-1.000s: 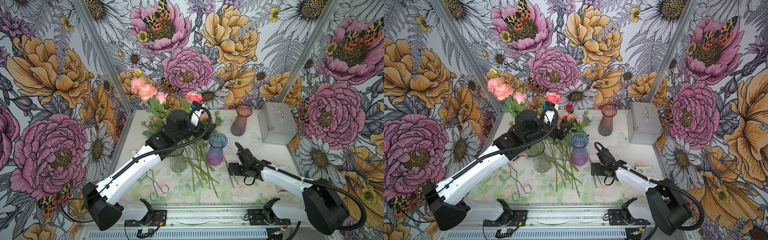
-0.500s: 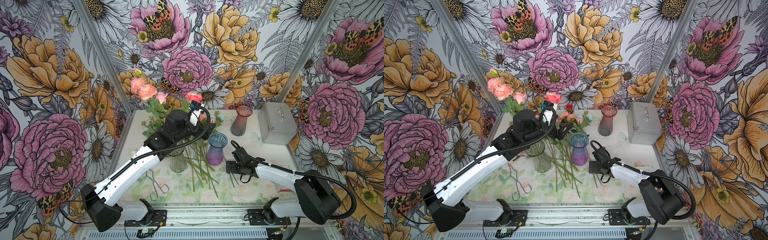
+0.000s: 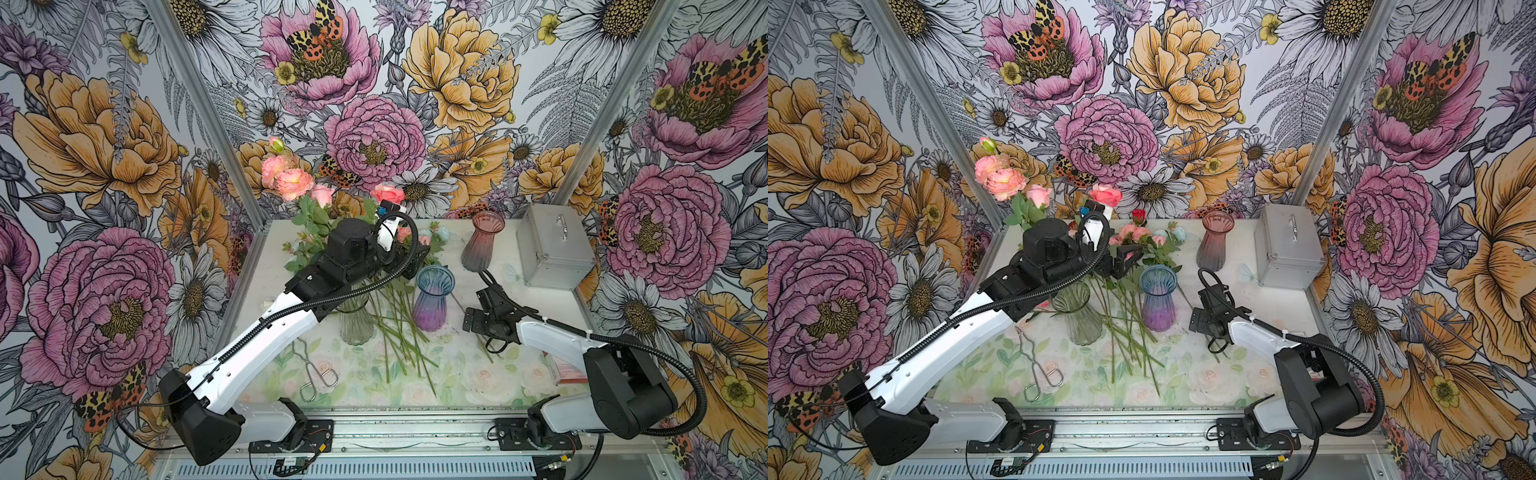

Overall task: Place the pink flowers into the vase
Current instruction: Pick up the flower at the center of the board.

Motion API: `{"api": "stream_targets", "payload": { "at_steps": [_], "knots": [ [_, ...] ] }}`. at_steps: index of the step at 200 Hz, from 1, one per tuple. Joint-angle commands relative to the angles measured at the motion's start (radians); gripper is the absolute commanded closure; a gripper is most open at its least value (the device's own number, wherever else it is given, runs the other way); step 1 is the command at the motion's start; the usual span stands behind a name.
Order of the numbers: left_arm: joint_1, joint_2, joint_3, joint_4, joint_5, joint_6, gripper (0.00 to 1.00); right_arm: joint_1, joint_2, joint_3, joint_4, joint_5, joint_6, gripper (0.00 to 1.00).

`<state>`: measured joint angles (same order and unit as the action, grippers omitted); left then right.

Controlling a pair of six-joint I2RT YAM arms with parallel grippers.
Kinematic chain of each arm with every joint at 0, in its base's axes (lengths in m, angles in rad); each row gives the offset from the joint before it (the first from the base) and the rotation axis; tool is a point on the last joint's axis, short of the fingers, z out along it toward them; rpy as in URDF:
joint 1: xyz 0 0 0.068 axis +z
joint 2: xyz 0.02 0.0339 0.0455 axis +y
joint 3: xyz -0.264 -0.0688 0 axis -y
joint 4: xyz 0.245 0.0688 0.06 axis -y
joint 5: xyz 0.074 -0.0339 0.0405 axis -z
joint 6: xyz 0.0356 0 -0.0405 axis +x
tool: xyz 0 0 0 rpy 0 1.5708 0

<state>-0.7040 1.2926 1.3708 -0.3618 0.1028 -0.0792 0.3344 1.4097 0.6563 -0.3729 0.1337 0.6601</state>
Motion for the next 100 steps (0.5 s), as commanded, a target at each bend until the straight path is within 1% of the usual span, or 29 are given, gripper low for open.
{"api": "stream_targets", "payload": {
  "at_steps": [1,24,39,76,100],
  "knots": [
    [0.011,-0.027,-0.006,0.015,0.028,-0.017,0.02,-0.063,0.009,0.049,0.015,-0.015,-0.027,0.01],
    [0.011,-0.017,-0.005,0.014,0.031,-0.02,0.02,-0.129,0.022,0.077,0.017,-0.036,-0.049,0.01],
    [0.015,-0.001,0.005,0.013,0.041,-0.022,0.02,-0.153,0.031,0.097,0.017,-0.055,-0.069,0.01],
    [0.016,0.032,0.044,0.012,0.048,-0.03,0.01,-0.146,-0.018,0.109,0.026,-0.154,-0.142,0.03],
    [0.015,0.055,0.058,0.016,0.048,-0.028,0.02,-0.122,-0.003,0.109,0.026,-0.212,-0.187,0.06]
  ]
}}
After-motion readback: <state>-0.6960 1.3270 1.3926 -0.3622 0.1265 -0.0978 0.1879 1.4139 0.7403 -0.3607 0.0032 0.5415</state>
